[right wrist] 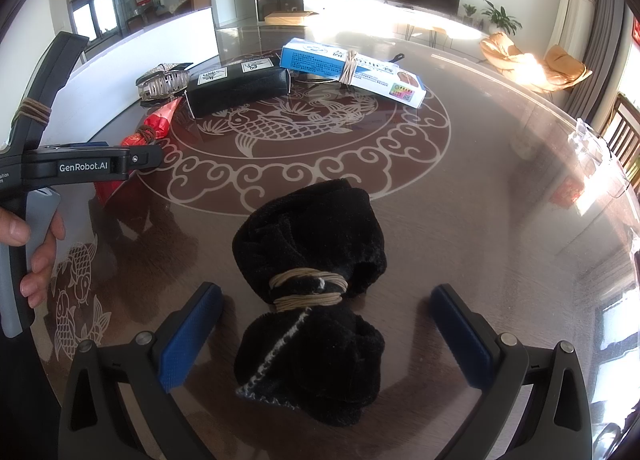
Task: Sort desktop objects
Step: 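Close the left gripper on the red packet and lift it, then carry the red packet with the left tool while the right tool carries the black bundle into the bin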
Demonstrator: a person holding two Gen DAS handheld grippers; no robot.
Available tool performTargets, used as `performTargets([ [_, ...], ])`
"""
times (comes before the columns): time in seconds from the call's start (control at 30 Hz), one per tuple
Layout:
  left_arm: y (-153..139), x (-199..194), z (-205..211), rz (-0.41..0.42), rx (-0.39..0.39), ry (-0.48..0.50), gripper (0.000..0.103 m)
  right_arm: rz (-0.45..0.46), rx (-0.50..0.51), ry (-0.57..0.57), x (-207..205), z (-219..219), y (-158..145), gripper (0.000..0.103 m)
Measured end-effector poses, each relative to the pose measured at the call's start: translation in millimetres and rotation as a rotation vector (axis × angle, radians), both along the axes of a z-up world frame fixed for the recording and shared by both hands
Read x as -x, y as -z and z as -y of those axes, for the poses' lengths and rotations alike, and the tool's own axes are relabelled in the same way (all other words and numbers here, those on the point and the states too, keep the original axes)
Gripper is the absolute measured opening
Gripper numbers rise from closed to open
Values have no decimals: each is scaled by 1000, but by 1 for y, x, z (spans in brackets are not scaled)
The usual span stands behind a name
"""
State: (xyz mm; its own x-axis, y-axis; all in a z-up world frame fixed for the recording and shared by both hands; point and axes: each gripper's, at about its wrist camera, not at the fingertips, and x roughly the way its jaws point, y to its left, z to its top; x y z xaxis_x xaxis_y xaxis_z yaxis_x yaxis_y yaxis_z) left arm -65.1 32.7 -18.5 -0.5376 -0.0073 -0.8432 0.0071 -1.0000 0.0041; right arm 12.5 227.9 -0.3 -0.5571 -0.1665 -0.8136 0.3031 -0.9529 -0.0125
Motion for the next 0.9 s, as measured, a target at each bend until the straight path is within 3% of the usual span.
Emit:
performTargets([
  [0.03, -1, 1, 0, -8, 0, 29, 99, 0, 0, 0, 0, 0, 0, 103],
  [0.07, -3, -1, 0, -36, -1, 47, 88, 0, 0, 0, 0, 0, 0, 103],
  [0.1, -7, -3, 1, -66, -2, 63, 57, 0, 0, 0, 0, 0, 0, 103],
  [0.13, -9, -5, 1, -74, -4, 82, 45, 0, 1, 0, 0, 0, 0, 103],
  [0.17, -10, -5, 3, -72, -9, 100, 23, 0, 2, 0, 0, 0, 0, 103],
  [0.4, -16, -38, 31, -79, -124, 135, 20, 15, -1, -22, 3, 1, 0, 103],
  [0.5, -21, -55, 45, -90, -150, 126, 20, 108, -19, -74, 15, 3, -3, 103],
  [0.57, -28, -64, 51, -104, -185, 111, 20, 171, 31, -87, 23, -1, -8, 101],
  [0.6, -34, -66, 51, -116, -193, 108, 20, 179, 64, -80, 25, -5, -11, 95],
  [0.67, -42, -73, 50, -135, -192, 106, 20, 179, 59, -55, 26, -8, -17, 37],
  [0.9, -73, -98, 63, -186, -272, 60, 20, 118, 18, -74, 2, 5, -36, 35],
])
